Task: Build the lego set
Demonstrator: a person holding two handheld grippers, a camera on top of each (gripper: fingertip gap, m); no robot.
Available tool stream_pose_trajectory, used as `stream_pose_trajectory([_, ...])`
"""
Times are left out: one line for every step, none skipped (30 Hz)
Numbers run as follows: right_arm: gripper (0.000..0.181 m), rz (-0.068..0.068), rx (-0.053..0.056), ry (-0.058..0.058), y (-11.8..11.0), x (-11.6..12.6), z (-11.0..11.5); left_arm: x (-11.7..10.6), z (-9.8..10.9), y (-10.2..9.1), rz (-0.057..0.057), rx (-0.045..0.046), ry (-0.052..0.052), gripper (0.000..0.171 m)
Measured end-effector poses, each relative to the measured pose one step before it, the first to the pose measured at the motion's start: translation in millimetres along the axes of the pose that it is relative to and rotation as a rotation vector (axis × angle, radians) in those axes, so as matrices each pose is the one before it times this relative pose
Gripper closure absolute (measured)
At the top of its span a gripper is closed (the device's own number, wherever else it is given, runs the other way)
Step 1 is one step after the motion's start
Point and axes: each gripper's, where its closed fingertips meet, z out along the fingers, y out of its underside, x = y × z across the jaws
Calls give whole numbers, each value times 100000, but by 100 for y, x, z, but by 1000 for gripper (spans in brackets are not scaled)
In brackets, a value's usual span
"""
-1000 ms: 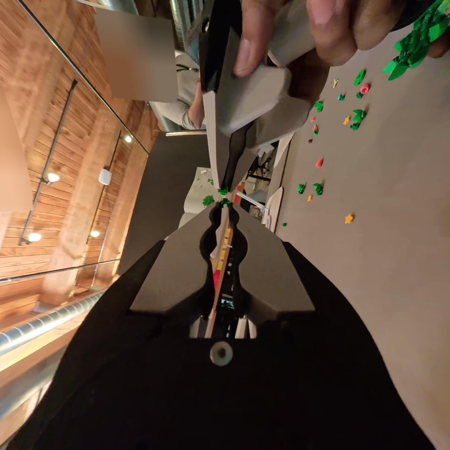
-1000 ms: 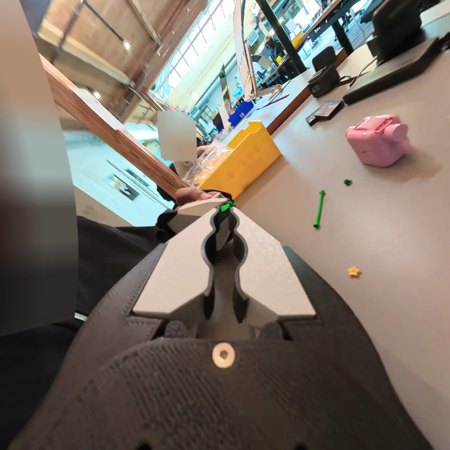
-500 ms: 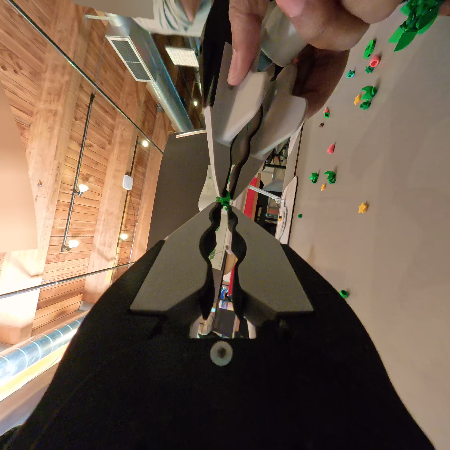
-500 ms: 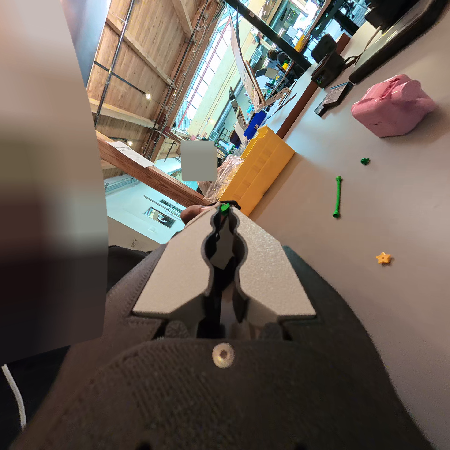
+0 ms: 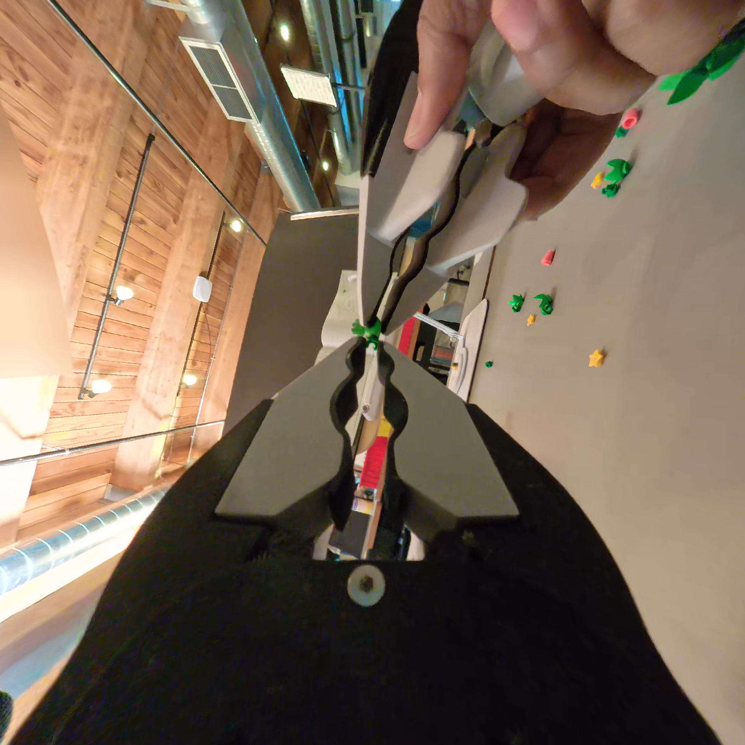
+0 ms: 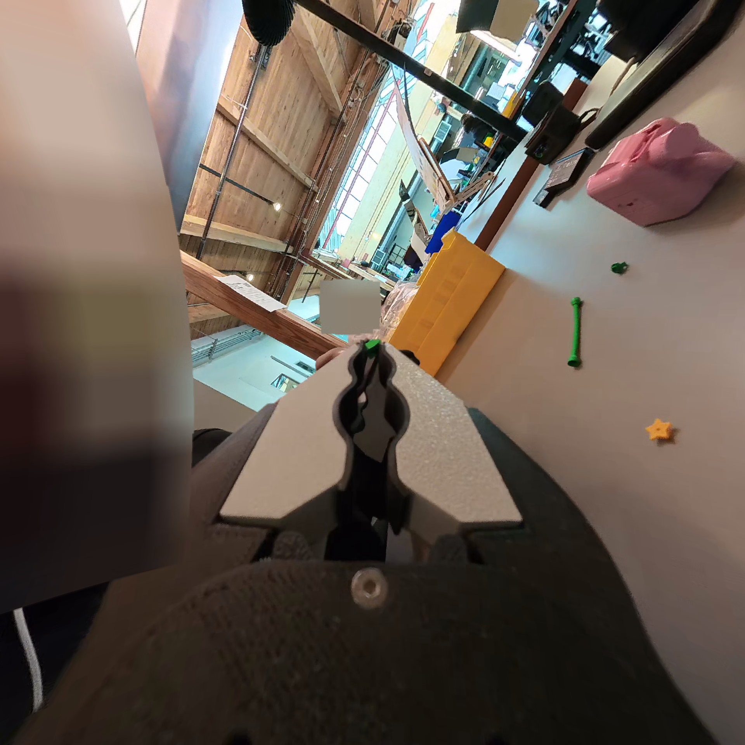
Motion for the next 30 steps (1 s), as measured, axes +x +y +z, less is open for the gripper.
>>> stream_pose_trajectory([178,-557,256,861,14,88,10,27,-22,58,-741,-709,693,171])
stream_pose_trajectory([178,-514,-109,779,11,77,-12,43,-37,38,-77,-522,526,171])
stream_pose_trajectory([178,-360,-56,800,5,76,-25,35,-24,27,403,-289,75,171])
stream_pose_trajectory([178,-468,170,1163,-1,129,-29,83,3,51,629,-589,161,171])
stream_pose_trajectory([178,-491,150,1008,8,119,-20,80,-8,42,568,-515,276,171])
stream_pose_trajectory([178,-441,156,1233,7,160,-14,112,-12,57,-108,-591,538,171])
stream_pose_trajectory([178,-770,207,1330,7,156,-24,113,24,84,-1007,-944,1023,171])
stream_pose_trajectory([178,-887,103,907,1,75,-3,71,6,44,-1470,-837,1007,171])
stream_pose_trajectory([178,-985,27,597,-3,0,-11,17,-6,14,-1606,-539,819,171])
stream_pose_trajectory([178,-1073,-65,535,-2,-2,13,-22,-14,-23,-1383,-428,707,171])
stream_pose_trajectory([178,-827,-37,546,-8,14,-2,3,-2,5,-1202,-189,553,171])
stream_pose_trajectory([178,-881,81,697,19,39,18,22,-6,12,-769,-225,397,171])
stream_pose_trajectory([178,-727,81,635,5,47,-3,40,-10,20,-333,-172,257,171])
stream_pose_trajectory([178,-778,135,727,9,68,4,77,31,-11,-426,-152,256,171])
stream_pose_trajectory([178,-814,118,636,2,53,12,70,27,10,-568,-286,352,171])
stream_pose_trajectory([178,-1058,-1,568,16,15,11,48,14,-12,-535,-158,217,171])
stream_pose_trajectory([178,-1350,-247,773,20,14,14,20,-1,-16,-591,-145,218,171])
stream_pose_trajectory([178,-1677,-334,904,13,6,9,45,0,-18,-538,-94,286,171])
stream_pose_trajectory([178,-1714,-235,960,-1,-8,26,8,5,-25,-141,6,12,171])
stream_pose_trajectory([177,-1870,-202,1164,-2,11,15,9,2,-32,-13,-43,-166,171])
stream_pose_trajectory([177,-1832,-367,1204,7,59,12,62,14,-22,-73,-47,123,171])
stream_pose_trajectory([177,-1196,-220,887,7,52,6,88,-6,-29,75,134,138,171])
stream_pose_trajectory([177,-489,53,493,-11,67,-6,69,26,1,54,28,145,171])
stream_pose_trajectory([177,154,149,40,-41,97,-20,66,59,25,-288,-198,354,171])
stream_pose_trajectory([177,716,69,-554,-76,84,-35,68,107,69,-719,-484,342,171])
stream_pose_trajectory([177,1141,259,-1431,-132,-63,-40,3,90,34,-33,-264,-288,171])
stream_pose_trajectory([177,626,302,-1070,-103,-115,-20,-69,11,-57,889,533,-963,171])
stream_pose_trajectory([177,-682,344,221,-77,-20,-40,-141,-25,-28,393,576,-1482,171])
stream_pose_trajectory([177,-1655,695,1483,-175,137,-107,-247,-60,-99,-133,1300,-2303,170])
stream_pose_trajectory([177,-1722,33,1509,-86,204,-108,-472,-221,-389,-427,3211,-3690,171])
